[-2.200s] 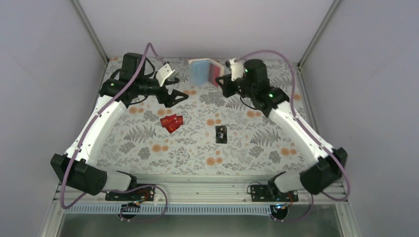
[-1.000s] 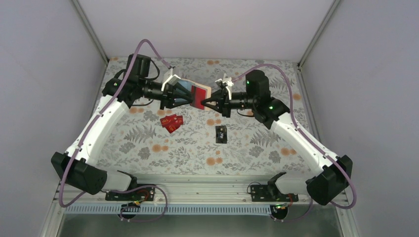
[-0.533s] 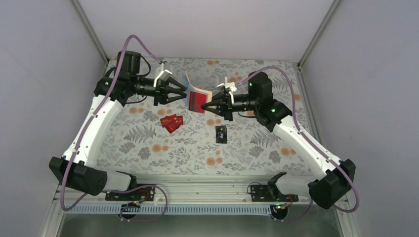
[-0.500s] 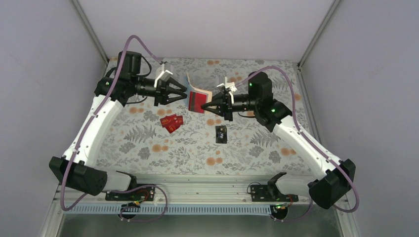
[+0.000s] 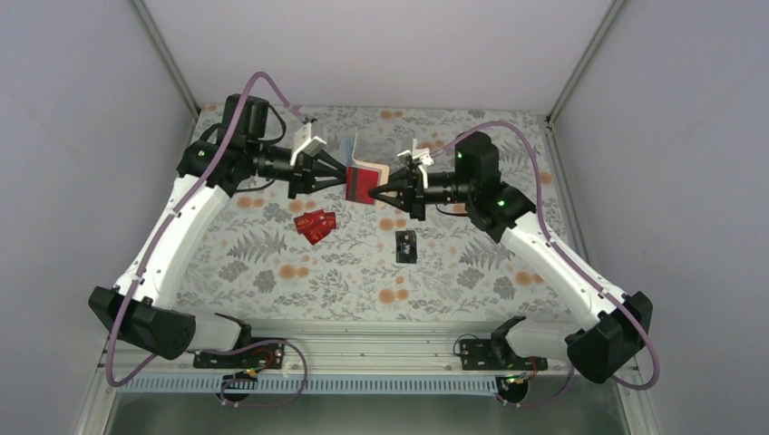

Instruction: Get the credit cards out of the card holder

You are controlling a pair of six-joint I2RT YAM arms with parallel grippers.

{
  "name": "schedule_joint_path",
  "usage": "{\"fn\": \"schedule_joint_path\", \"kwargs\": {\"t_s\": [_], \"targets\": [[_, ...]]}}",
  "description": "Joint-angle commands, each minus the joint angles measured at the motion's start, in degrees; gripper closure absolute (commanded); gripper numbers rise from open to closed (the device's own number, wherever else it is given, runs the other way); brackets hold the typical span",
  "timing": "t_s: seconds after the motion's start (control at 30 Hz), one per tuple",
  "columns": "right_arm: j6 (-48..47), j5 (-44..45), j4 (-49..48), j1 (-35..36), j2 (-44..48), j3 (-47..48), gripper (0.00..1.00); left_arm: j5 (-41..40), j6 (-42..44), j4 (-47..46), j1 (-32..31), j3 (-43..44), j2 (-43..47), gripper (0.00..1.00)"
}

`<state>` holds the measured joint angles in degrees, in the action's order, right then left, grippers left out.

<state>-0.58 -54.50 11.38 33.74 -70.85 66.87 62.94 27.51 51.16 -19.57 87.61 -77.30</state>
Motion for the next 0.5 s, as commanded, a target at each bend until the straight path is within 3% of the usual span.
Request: {"fn": "schedule_joint_path", "kwargs": {"t_s": [0.0,0.27,0.47], "targets": [[2.80,7.16,-3.43,-0.48,0.13,1.89,0.96,0.27,0.82,1.51,0.58,3.29,0.75,0.83],[3.61,7.30,-3.39,-1.04,-0.34,2.47,0.96,4.66,3.36,5.22,0.71,5.40,0.57,0.78],[3.42,6.19,-3.38,-1.29,-0.33,2.47,0.96,1.33,-0.82,1.68,-0.28,3.57,-0.27,0.72]]}}
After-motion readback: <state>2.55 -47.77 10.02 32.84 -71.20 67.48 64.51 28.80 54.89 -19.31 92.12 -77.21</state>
